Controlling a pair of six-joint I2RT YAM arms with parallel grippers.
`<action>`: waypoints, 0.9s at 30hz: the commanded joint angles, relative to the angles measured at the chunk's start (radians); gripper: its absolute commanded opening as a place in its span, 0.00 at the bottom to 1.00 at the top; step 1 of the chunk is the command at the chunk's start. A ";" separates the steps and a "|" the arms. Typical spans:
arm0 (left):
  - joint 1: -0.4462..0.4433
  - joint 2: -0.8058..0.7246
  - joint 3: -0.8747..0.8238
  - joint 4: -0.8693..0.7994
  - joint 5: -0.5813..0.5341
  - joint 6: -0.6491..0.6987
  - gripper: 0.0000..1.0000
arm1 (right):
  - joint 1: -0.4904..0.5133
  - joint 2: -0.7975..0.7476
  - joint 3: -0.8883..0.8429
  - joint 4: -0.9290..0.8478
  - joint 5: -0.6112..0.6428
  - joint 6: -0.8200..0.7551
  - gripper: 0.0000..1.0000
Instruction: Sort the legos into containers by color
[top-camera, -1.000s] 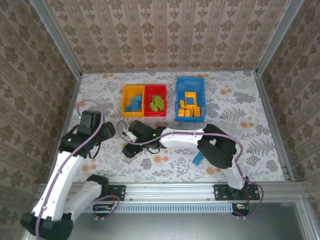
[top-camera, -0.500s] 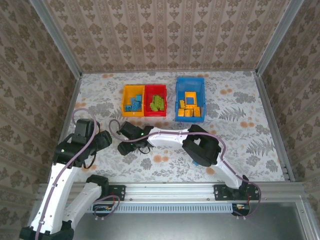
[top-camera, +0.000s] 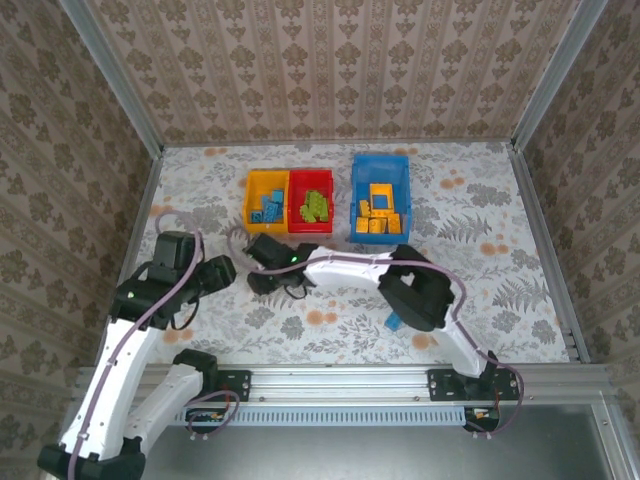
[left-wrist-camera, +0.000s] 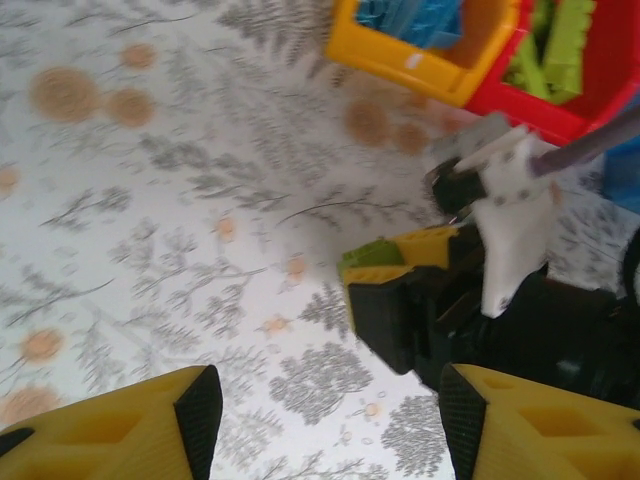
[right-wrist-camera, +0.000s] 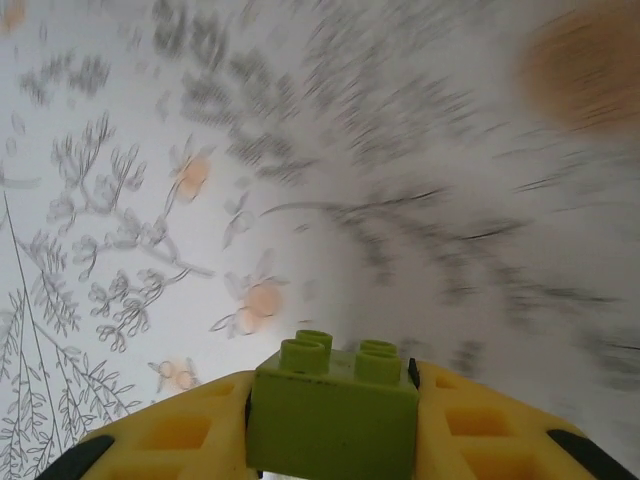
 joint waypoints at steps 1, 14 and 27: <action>-0.084 0.073 0.046 0.153 0.038 0.054 0.63 | -0.107 -0.155 -0.037 -0.010 0.071 -0.004 0.34; -0.262 0.445 0.216 0.414 0.007 0.139 0.65 | -0.380 0.094 0.360 -0.172 -0.021 0.042 0.34; -0.264 0.412 0.180 0.393 -0.016 0.122 0.66 | -0.409 0.340 0.769 -0.399 -0.046 0.043 0.55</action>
